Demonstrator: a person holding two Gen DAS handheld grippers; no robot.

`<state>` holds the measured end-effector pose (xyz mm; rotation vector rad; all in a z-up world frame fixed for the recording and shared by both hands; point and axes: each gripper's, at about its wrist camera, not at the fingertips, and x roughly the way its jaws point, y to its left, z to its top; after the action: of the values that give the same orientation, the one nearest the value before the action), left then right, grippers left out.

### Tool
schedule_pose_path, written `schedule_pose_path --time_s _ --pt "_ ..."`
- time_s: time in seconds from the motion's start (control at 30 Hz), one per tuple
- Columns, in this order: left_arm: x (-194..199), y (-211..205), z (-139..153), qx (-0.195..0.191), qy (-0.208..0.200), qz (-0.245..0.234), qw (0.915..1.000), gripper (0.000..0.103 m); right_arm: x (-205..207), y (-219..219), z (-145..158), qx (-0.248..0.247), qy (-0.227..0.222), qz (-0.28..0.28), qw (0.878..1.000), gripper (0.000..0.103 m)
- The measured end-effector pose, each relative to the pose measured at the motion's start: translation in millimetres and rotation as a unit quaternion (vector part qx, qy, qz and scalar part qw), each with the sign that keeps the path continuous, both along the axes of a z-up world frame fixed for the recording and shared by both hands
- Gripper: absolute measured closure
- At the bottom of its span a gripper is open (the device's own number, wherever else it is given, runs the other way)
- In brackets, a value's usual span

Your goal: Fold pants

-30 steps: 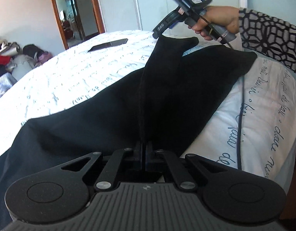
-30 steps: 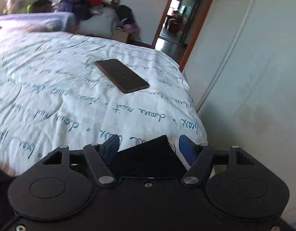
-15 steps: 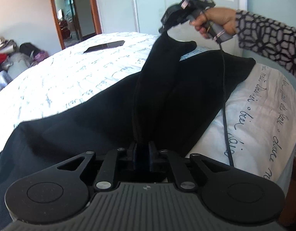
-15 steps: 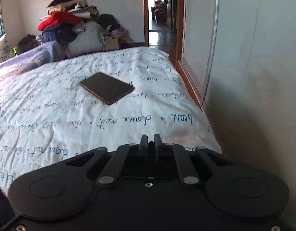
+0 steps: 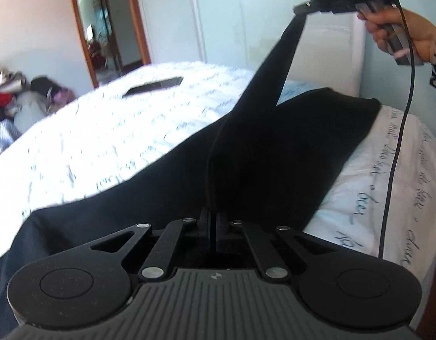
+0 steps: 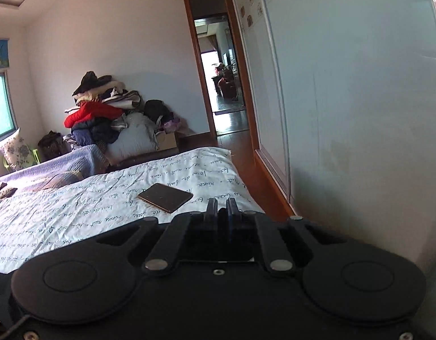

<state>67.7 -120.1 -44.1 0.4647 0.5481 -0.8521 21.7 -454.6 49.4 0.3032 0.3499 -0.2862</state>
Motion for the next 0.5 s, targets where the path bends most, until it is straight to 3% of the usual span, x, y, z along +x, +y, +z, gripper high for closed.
schedule_pose_path --time_s 0.23,0.37,0.5 --pt "-22.2 4.4 -4.6 0.025 -0.032 -0.043 0.9982 0.1 -68.7 -4.8 -52.8 0.056 0.044 -0.065 0.995 0.096" --pt "-25.1 1.9 -10.8 0.041 -0.035 -0.052 0.9972 0.1 -86.3 -12.5 -91.6 0.109 0.067 -0.091 0.988 0.096" --pt "-30.9 2.8 -8.8 0.044 -0.054 -0.06 0.9958 0.1 -95.4 -10.9 -104.3 0.128 0.065 -0.105 0.984 0.096"
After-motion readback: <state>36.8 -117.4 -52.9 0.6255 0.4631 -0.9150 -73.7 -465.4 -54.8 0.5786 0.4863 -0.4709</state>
